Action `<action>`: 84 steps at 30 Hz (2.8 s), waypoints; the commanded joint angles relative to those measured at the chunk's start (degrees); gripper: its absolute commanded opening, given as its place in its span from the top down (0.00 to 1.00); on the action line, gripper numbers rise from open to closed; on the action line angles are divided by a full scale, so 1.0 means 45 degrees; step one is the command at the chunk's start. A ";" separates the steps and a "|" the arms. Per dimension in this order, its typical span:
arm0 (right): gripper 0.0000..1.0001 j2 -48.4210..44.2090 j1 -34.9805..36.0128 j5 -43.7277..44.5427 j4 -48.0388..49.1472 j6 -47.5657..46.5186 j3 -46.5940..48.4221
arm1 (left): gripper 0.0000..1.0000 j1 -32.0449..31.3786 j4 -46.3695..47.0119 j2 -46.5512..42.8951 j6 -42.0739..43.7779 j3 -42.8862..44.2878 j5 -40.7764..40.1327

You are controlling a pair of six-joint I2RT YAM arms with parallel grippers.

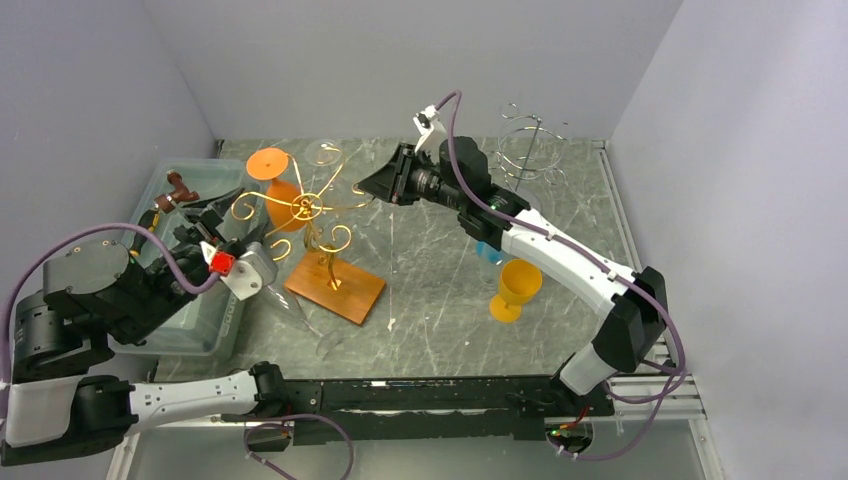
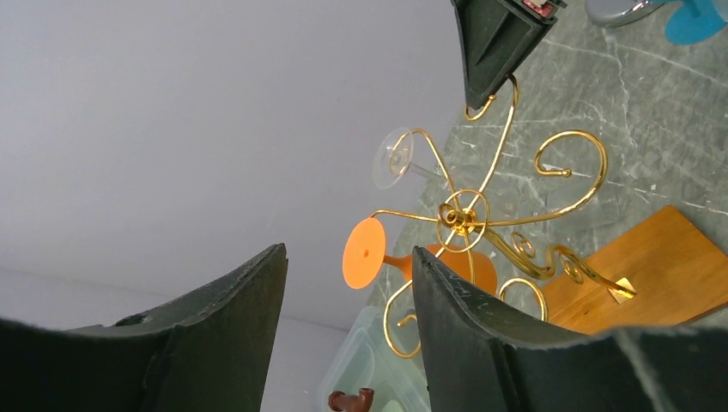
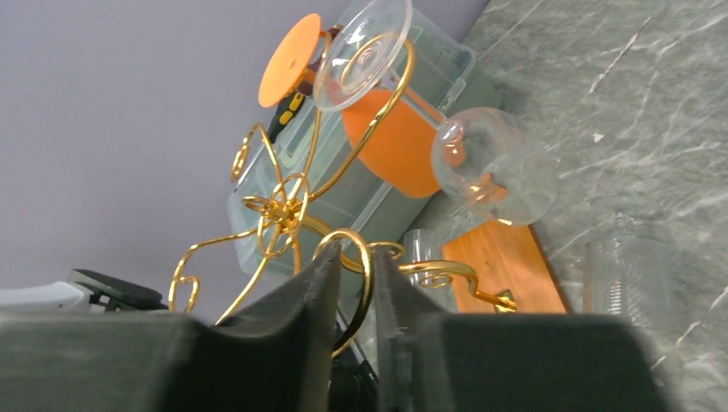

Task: Place the wine glass upside down on the wine glass rack
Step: Move the wine rack to the center of the board.

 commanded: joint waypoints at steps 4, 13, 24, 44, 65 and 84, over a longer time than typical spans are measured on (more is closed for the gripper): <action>1.00 0.0083 -0.0409 -0.1020 0.1396 0.0611 0.0008 | 0.35 -0.0755 -0.0257 0.0753 -0.0125 0.0340 -0.1412; 1.00 -0.0078 -0.1041 -0.1432 0.1266 0.0215 0.0018 | 0.38 -0.0817 0.0653 0.0949 0.1195 0.0233 -0.1126; 1.00 0.0067 -0.2054 -0.1936 0.0151 -0.1152 0.1471 | 0.40 -0.0837 0.0360 0.0845 0.1124 0.0280 -0.1352; 1.00 0.0196 -0.2329 -0.2029 -0.1973 -0.3269 0.3516 | 0.42 -0.0837 0.0352 0.0544 0.0944 -0.0295 -0.1210; 1.00 -0.0793 -0.4263 -0.3288 -0.2749 -0.3528 0.3091 | 0.33 -0.0837 -0.0161 0.0772 0.1144 -0.0344 -0.0908; 0.57 -0.0722 -0.4218 -0.3332 -0.2638 -0.4062 0.2001 | 0.04 0.0027 0.8426 0.3166 0.1917 -0.3363 0.0055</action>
